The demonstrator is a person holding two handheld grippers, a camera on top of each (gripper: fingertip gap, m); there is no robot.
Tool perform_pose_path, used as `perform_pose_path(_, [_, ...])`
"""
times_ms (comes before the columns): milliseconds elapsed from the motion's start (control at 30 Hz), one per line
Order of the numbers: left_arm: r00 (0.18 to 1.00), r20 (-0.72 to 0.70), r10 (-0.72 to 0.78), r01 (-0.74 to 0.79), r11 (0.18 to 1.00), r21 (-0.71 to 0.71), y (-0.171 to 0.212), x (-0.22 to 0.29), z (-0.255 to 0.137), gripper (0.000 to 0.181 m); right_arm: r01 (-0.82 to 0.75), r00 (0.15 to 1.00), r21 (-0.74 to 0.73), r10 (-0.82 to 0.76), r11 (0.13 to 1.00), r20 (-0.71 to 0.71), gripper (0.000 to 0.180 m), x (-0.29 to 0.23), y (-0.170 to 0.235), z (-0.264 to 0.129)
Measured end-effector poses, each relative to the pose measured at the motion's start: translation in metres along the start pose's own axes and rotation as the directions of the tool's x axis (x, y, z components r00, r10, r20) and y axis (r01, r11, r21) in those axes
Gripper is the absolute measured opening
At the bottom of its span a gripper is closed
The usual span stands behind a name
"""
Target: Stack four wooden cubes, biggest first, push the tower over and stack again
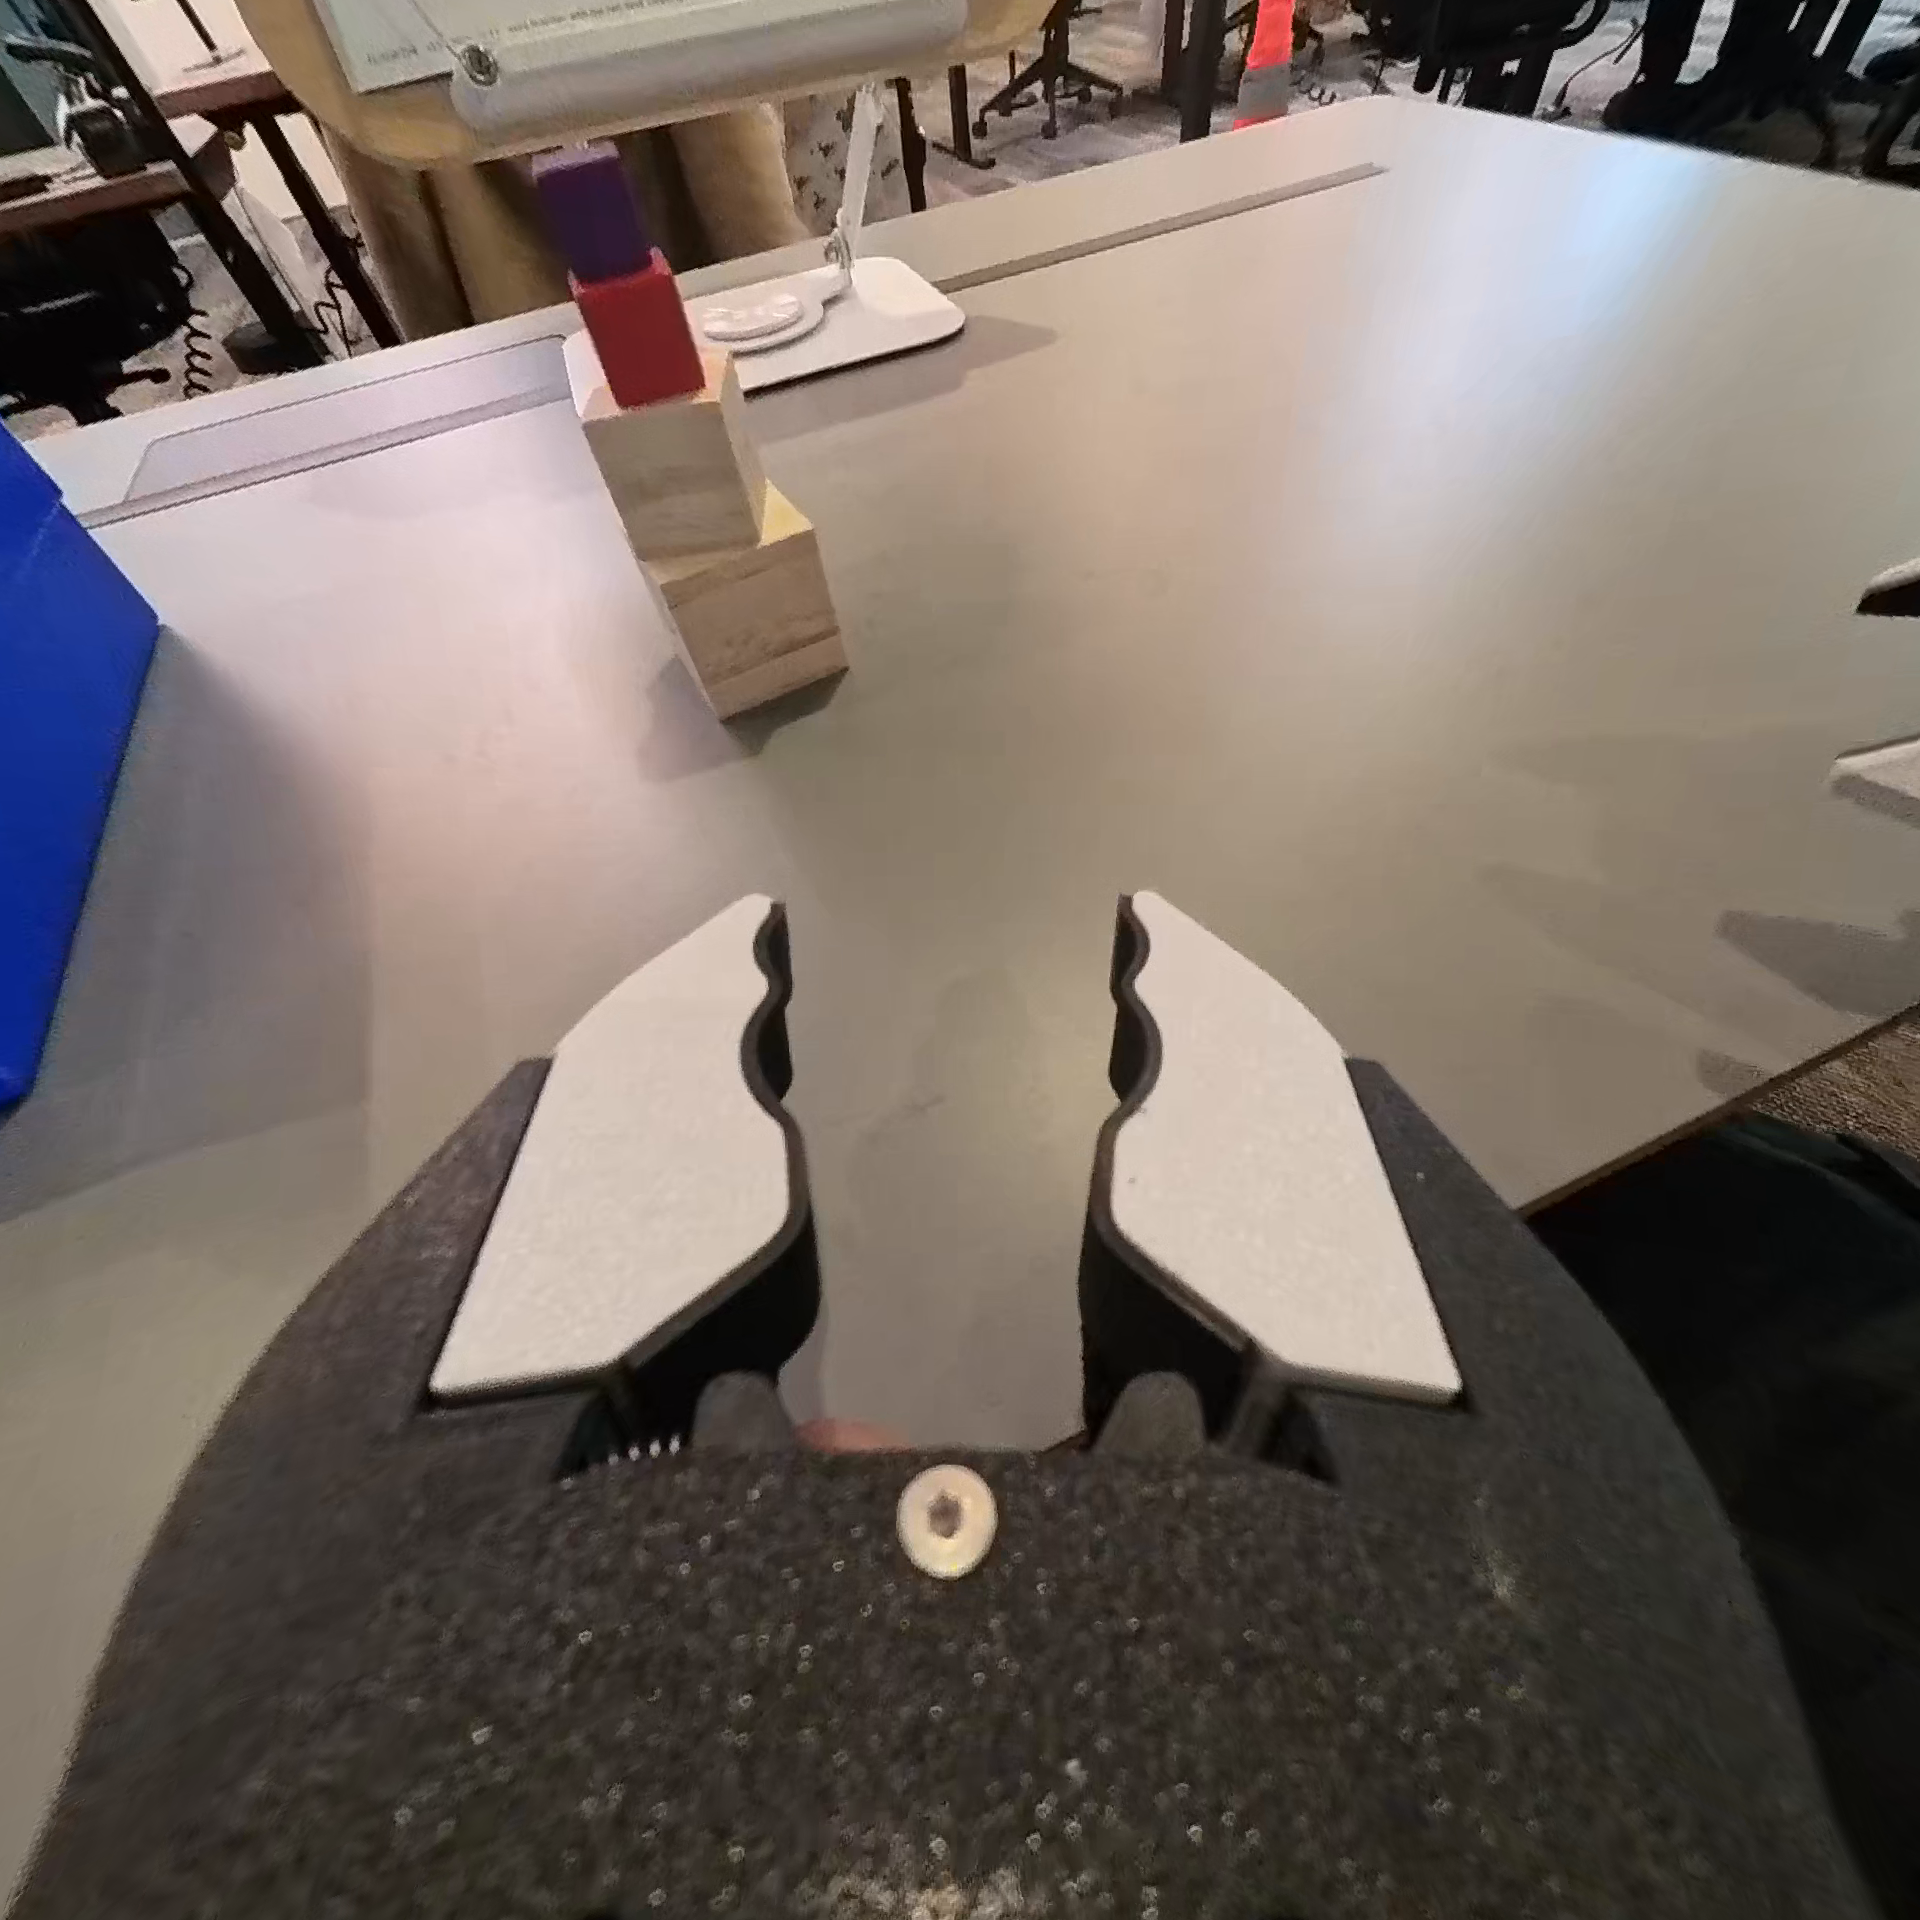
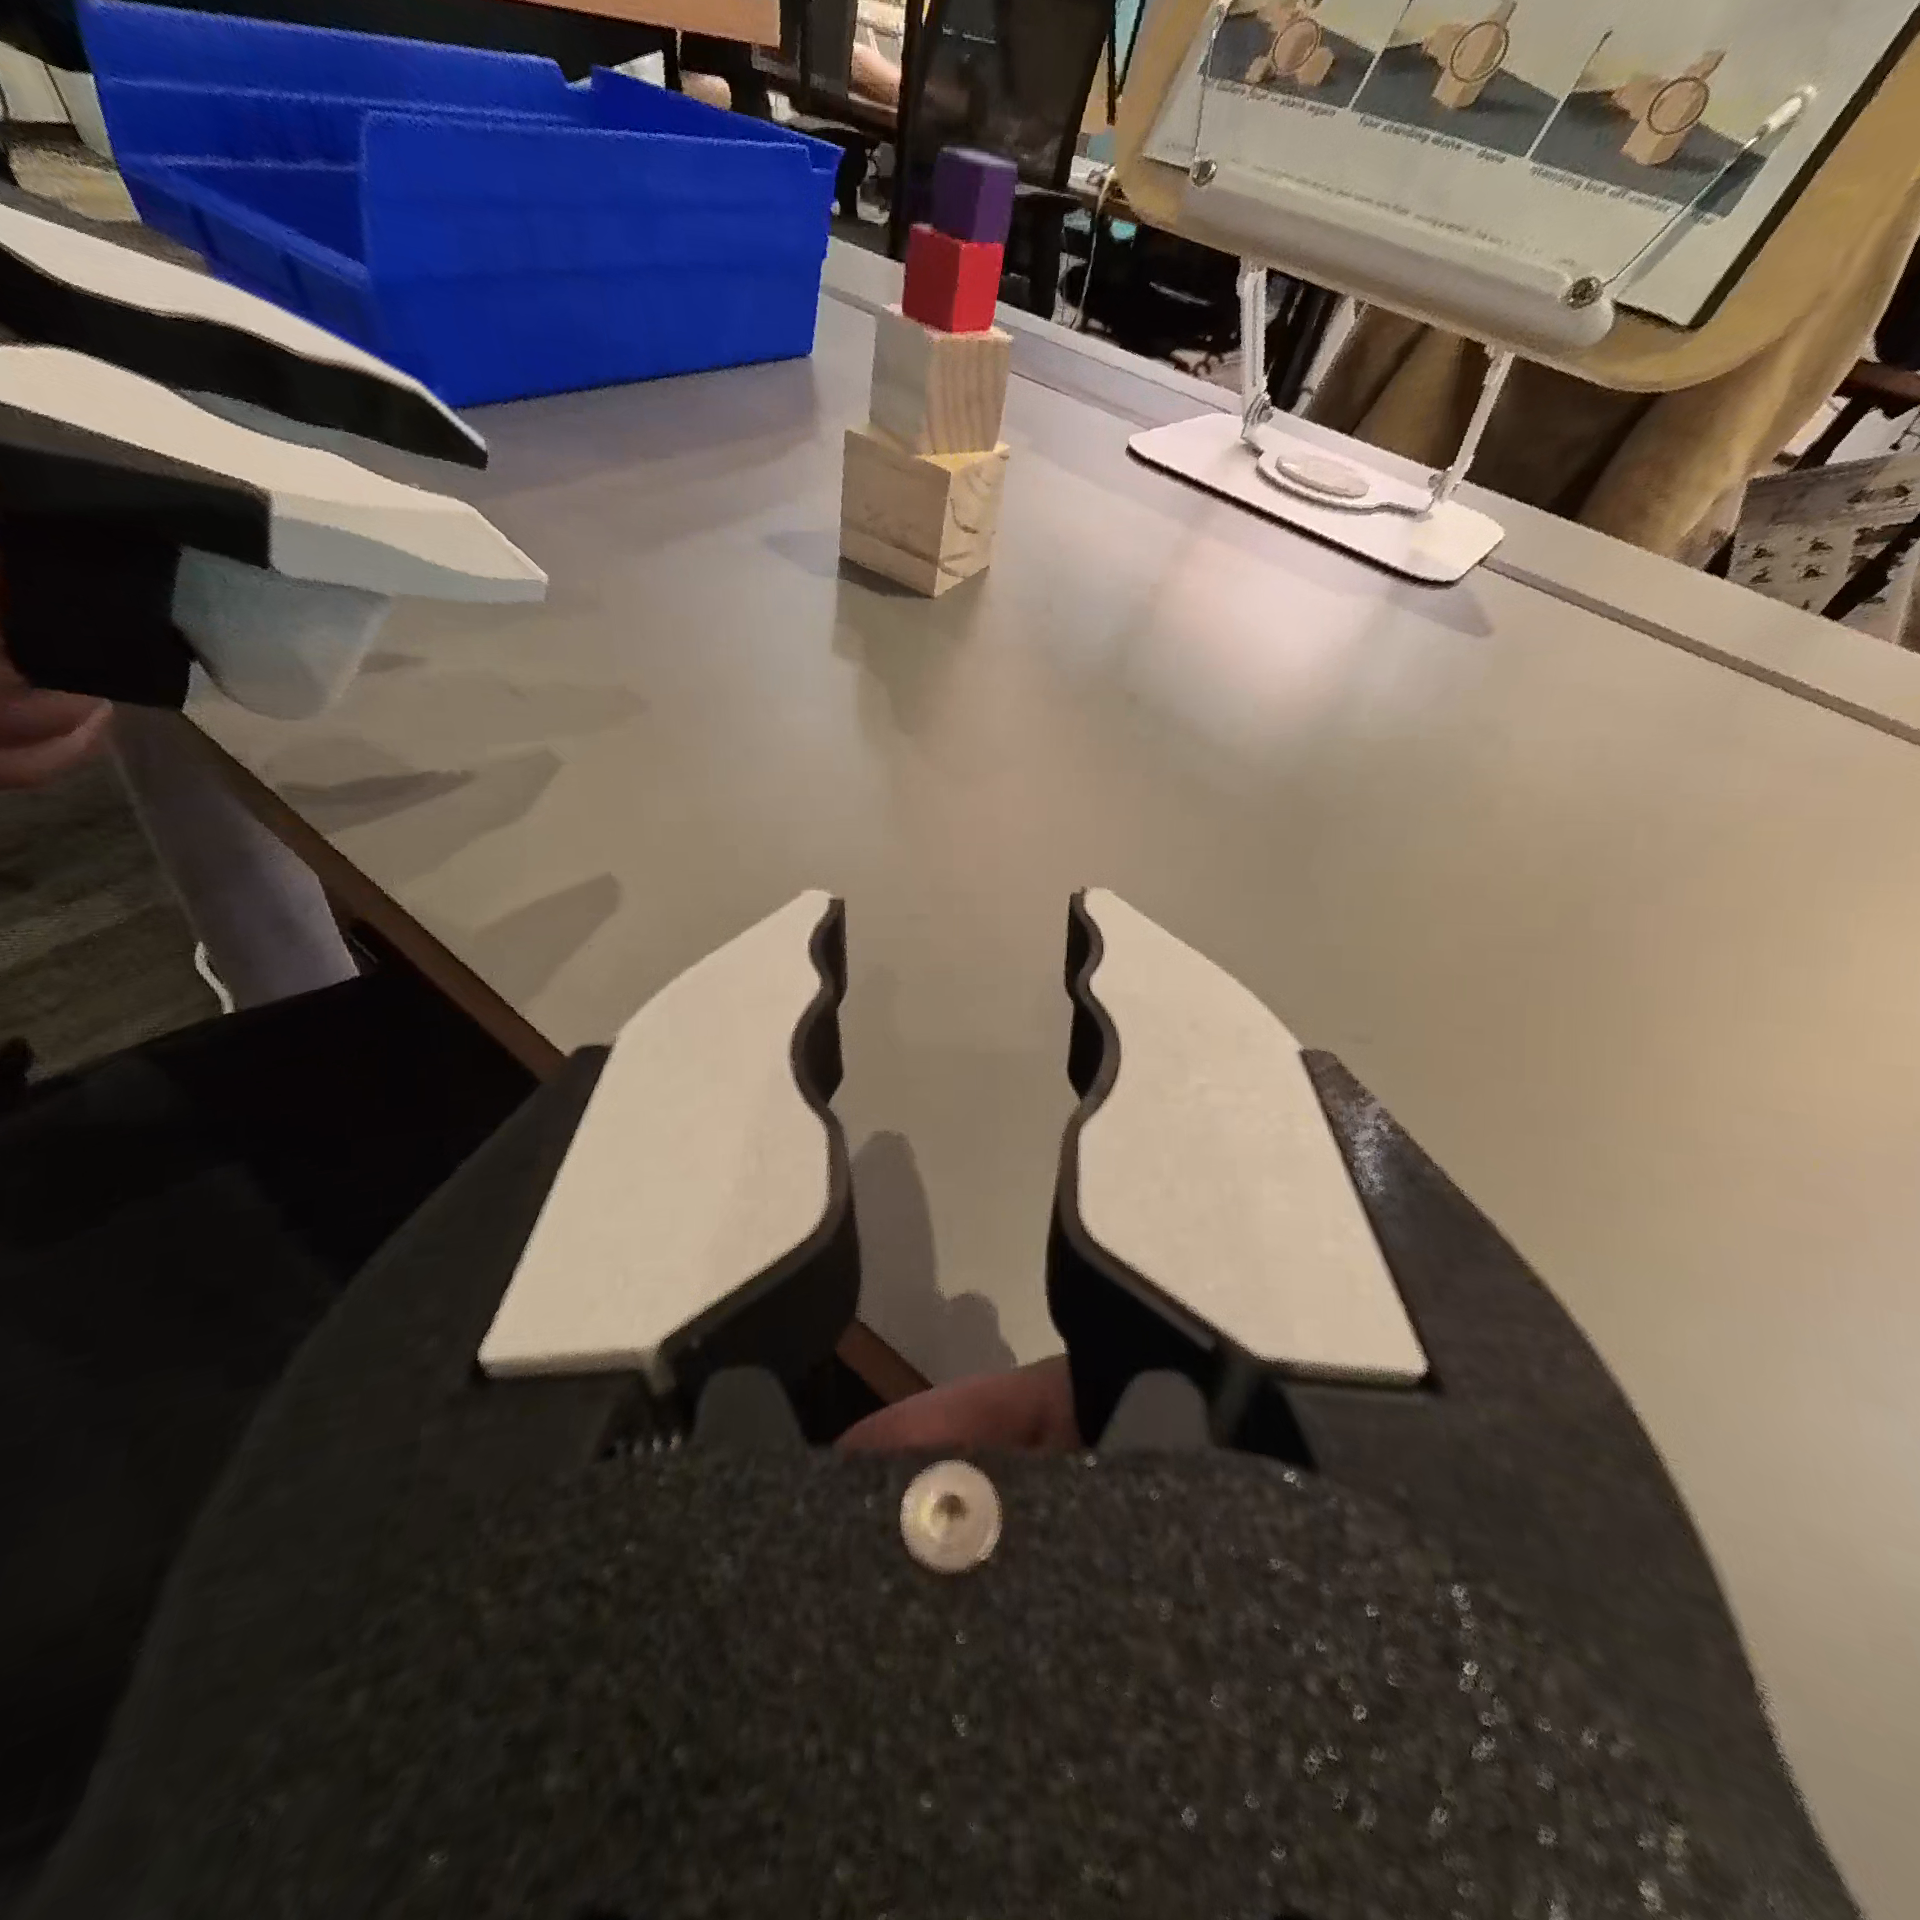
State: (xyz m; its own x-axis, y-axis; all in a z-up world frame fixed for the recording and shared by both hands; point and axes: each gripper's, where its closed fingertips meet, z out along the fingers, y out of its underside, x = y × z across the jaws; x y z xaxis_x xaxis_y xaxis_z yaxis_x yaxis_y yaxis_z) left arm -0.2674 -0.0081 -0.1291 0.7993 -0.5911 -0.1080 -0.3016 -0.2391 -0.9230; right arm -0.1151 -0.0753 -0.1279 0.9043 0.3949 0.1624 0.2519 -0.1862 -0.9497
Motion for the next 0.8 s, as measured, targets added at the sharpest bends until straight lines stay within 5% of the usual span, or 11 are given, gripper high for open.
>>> perform_pose_path(500, [1.0, -0.01, -0.018, 0.018, 0.999, -0.043, 0.005, -0.002, 0.009, 0.058, -0.032, 0.999, -0.024, 0.033, 0.999, 0.034, 0.039, 0.003, 0.004, 0.002])
perform_pose_path(667, [0.985, 0.063, -0.163, 0.17, 0.979, -0.116, -0.052, -0.045, 0.047, 0.058, -0.032, 0.999, -0.033, 0.033, 0.999, 0.041, 0.039, 0.003, 0.004, 0.003])
perform_pose_path(800, [0.969, 0.206, -0.137, 0.159, 0.983, -0.092, -0.106, -0.08, 0.094, 0.06, -0.025, 0.998, -0.045, 0.028, 0.999, 0.057, 0.039, 0.001, 0.006, 0.002])
